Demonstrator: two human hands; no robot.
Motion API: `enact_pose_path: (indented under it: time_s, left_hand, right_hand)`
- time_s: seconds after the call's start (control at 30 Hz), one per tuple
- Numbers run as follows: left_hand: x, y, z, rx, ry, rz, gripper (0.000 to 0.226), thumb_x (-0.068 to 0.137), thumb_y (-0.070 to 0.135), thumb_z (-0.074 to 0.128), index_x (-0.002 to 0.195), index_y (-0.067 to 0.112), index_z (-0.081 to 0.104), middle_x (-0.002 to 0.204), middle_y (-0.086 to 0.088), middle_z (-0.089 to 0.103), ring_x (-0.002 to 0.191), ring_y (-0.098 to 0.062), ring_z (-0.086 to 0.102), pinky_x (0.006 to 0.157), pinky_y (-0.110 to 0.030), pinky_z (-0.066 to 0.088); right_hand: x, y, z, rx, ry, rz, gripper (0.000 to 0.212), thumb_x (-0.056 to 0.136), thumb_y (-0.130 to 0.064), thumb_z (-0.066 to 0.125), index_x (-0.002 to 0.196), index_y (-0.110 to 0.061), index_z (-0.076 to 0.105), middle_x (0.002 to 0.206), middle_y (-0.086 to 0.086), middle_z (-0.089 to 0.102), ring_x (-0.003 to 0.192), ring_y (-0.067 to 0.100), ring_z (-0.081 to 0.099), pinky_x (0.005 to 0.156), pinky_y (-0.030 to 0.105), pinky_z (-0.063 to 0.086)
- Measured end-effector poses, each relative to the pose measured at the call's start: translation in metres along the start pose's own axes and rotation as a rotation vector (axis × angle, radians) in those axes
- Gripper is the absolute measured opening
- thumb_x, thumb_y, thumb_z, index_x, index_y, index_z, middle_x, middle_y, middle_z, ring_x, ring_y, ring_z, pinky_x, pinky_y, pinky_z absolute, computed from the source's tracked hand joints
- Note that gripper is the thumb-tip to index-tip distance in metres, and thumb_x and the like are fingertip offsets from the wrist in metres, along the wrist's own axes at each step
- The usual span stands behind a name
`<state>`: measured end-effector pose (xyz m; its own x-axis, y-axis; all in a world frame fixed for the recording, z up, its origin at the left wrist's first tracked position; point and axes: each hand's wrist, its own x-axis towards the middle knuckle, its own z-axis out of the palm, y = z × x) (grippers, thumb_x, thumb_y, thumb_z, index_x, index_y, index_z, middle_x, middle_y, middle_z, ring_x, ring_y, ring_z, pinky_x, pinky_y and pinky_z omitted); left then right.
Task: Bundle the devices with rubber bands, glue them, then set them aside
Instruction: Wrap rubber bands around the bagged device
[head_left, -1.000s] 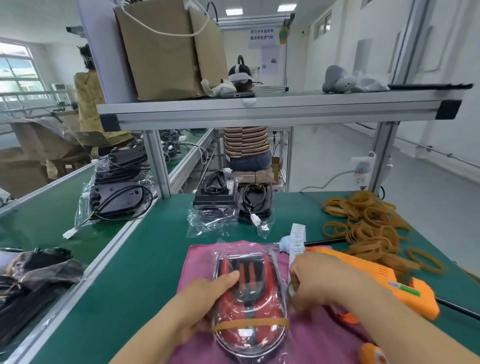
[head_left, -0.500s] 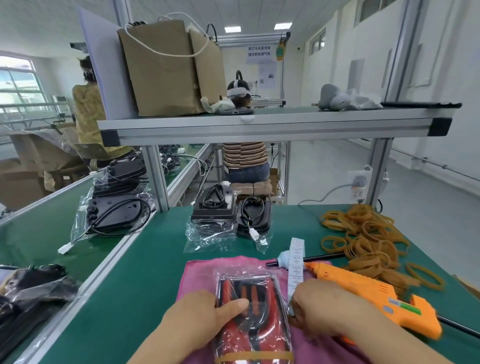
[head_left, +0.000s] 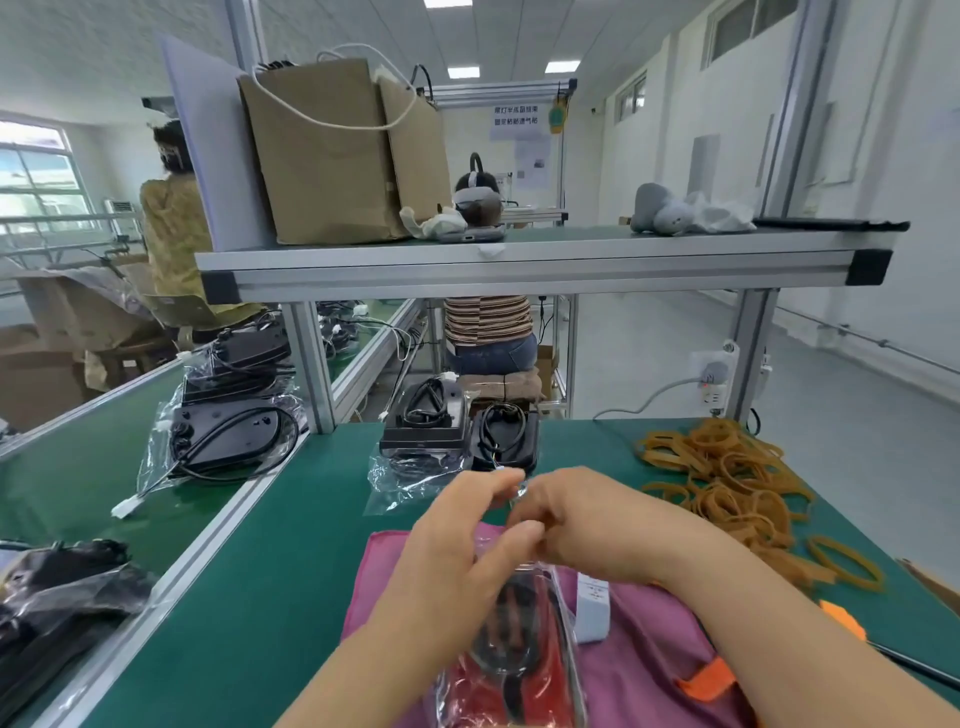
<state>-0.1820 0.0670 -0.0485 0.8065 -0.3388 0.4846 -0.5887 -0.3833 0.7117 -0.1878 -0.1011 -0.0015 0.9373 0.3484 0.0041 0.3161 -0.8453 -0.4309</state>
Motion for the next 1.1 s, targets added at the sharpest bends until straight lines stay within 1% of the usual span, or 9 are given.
enact_pose_path:
  time_s: [0.17,0.33,0.47,0.6,0.67,0.77,0.83,0.9,1.1]
  left_hand:
    - [0.017,0.001,-0.004,-0.302,-0.108,-0.279,0.02,0.092,0.023,0.066,0.111,0.021,0.059,0.085,-0.008,0.069,0.069,-0.011,0.063,0.072,-0.027,0.052]
    - [0.013,-0.015,-0.016,-0.638,-0.345,-0.571,0.022,0.086,0.031,0.067,0.072,0.014,0.063,0.064,-0.002,0.061,0.051,-0.011,0.052,0.06,-0.021,0.047]
    - [0.014,-0.036,-0.027,-1.001,-0.134,-0.857,0.017,0.077,0.034,0.068,0.071,0.018,0.065,0.064,0.002,0.061,0.051,-0.008,0.057,0.073,-0.033,0.049]
    - [0.015,-0.06,-0.039,-1.184,-0.03,-0.936,0.03,0.091,0.041,0.057,0.091,0.014,0.07,0.084,-0.002,0.072,0.066,-0.015,0.07,0.083,-0.042,0.048]
    - [0.013,-0.07,-0.043,-1.204,-0.051,-0.944,0.032,0.093,0.034,0.051,0.103,0.011,0.071,0.093,-0.005,0.074,0.074,-0.017,0.072,0.086,-0.043,0.047]
    - [0.01,-0.081,-0.044,-1.128,-0.027,-0.94,0.028,0.093,0.011,0.047,0.113,0.01,0.067,0.101,-0.006,0.076,0.085,-0.016,0.071,0.084,-0.041,0.049]
    - [0.007,-0.09,-0.042,-1.091,0.035,-0.948,0.035,0.097,-0.005,0.037,0.114,0.009,0.064,0.099,-0.009,0.077,0.08,-0.017,0.073,0.073,-0.037,0.057]
    - [0.001,-0.098,-0.039,-1.056,0.076,-0.973,0.035,0.098,-0.011,0.038,0.112,0.008,0.064,0.093,-0.012,0.077,0.062,-0.015,0.072,0.054,-0.026,0.06]
    - [-0.012,-0.112,-0.03,-0.656,0.029,-1.01,0.022,0.094,0.018,0.064,0.109,0.002,0.067,0.075,-0.01,0.075,0.036,-0.003,0.048,0.03,-0.012,0.036]
  right_hand:
    - [0.007,-0.009,-0.004,0.216,0.206,-0.077,0.018,0.077,-0.007,0.073,0.087,-0.021,0.077,0.079,-0.008,0.067,0.074,0.003,0.061,0.065,0.013,0.047]
    - [0.015,0.011,0.012,0.301,0.325,-0.011,0.023,0.076,-0.02,0.079,0.094,-0.031,0.071,0.094,-0.014,0.07,0.091,-0.005,0.061,0.08,0.007,0.045]
    - [0.023,0.044,0.029,0.281,0.304,0.277,0.022,0.085,-0.035,0.072,0.104,-0.027,0.065,0.105,-0.007,0.067,0.097,0.01,0.062,0.086,0.025,0.048]
    - [0.031,0.064,0.056,0.094,0.126,0.495,0.043,0.093,-0.051,0.056,0.105,-0.011,0.064,0.11,0.008,0.066,0.101,0.023,0.06,0.081,0.03,0.045]
    - [0.034,0.067,0.064,0.025,0.034,0.544,0.049,0.095,-0.058,0.047,0.088,-0.011,0.059,0.101,0.013,0.063,0.1,0.029,0.061,0.077,0.031,0.044]
    - [0.034,0.068,0.067,0.028,-0.056,0.615,0.06,0.092,-0.069,0.039,0.101,-0.013,0.059,0.092,0.01,0.064,0.077,0.022,0.058,0.062,0.025,0.042]
    - [0.031,0.069,0.069,0.23,-0.062,0.668,0.06,0.088,-0.071,0.044,0.098,-0.014,0.058,0.069,0.003,0.056,0.05,0.015,0.054,0.043,0.019,0.037]
    - [0.031,0.07,0.072,0.47,-0.032,0.693,0.051,0.086,-0.065,0.055,0.093,-0.015,0.054,0.061,0.002,0.051,0.036,0.013,0.05,0.037,0.016,0.035]
    - [0.035,0.071,0.079,0.834,0.071,0.707,0.028,0.079,-0.034,0.081,0.082,-0.015,0.06,0.069,0.0,0.059,0.059,0.011,0.052,0.05,0.019,0.046]
